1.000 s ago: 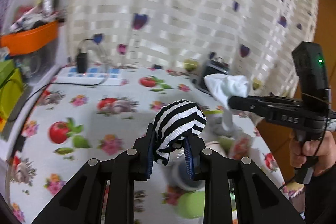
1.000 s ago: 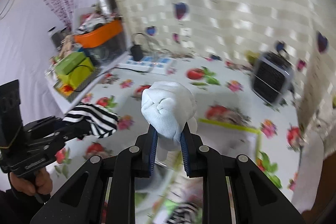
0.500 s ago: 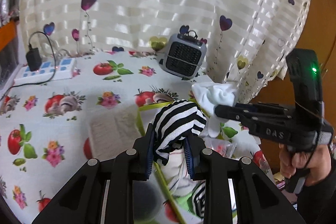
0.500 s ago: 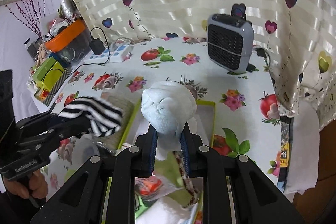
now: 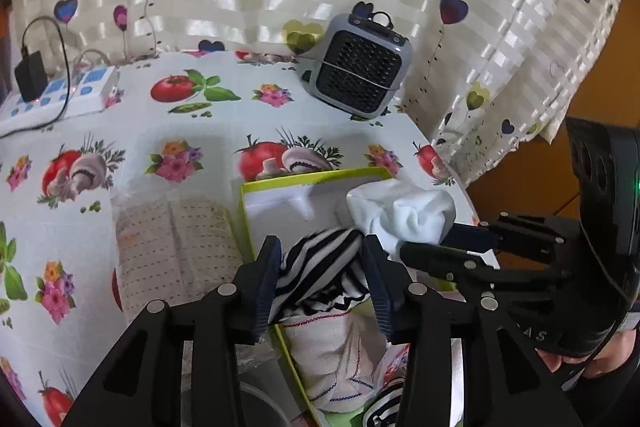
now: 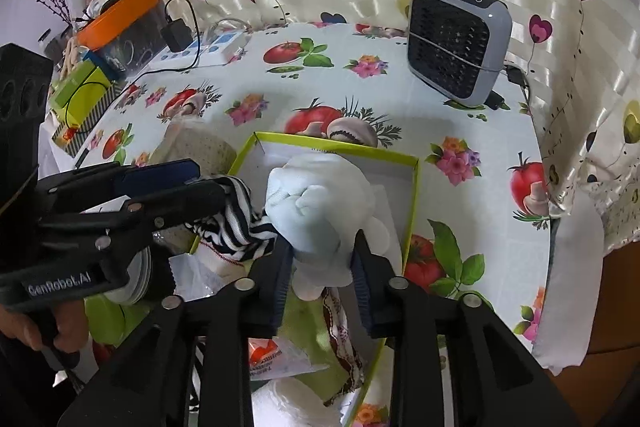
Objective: Organize soft objects
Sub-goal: 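Lower both socks into the box and open both tools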
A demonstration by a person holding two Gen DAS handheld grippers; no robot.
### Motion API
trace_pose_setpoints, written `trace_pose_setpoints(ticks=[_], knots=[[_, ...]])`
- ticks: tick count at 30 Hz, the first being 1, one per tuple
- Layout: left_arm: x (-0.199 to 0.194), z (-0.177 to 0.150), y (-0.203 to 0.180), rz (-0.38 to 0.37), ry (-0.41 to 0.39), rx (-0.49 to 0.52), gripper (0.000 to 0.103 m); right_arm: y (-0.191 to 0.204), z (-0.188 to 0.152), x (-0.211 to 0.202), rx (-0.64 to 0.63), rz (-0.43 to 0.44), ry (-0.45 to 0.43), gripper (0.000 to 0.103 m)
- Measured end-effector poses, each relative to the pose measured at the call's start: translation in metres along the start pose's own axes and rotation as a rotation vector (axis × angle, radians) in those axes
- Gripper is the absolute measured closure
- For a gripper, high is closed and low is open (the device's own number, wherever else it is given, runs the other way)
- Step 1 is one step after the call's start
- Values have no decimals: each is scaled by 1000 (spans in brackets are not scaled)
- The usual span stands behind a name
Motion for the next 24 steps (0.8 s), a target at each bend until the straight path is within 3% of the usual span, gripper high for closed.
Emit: trace_pose_setpoints(ticks=[2,12,24], knots=[[-2,1,3,-10,-7,-18,61,1,-1,-4,-5,1,-7,65],[-28,0,2,-24,-61,-19,61,2,-13,-39,26,15,-97,65],[-88,-46,-29,22,-167,83,61,47,-70,-90,88,-12,-259,65]])
Point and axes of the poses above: each gripper's, at about its wrist camera, not at the fingertips, and x roughly the way its jaws point, y to its left, z to its top, the point moved 4 cm from there along x, roughly the way its jaws point, and after that the axes turned 7 degrees about y, right-handed, at the moved point
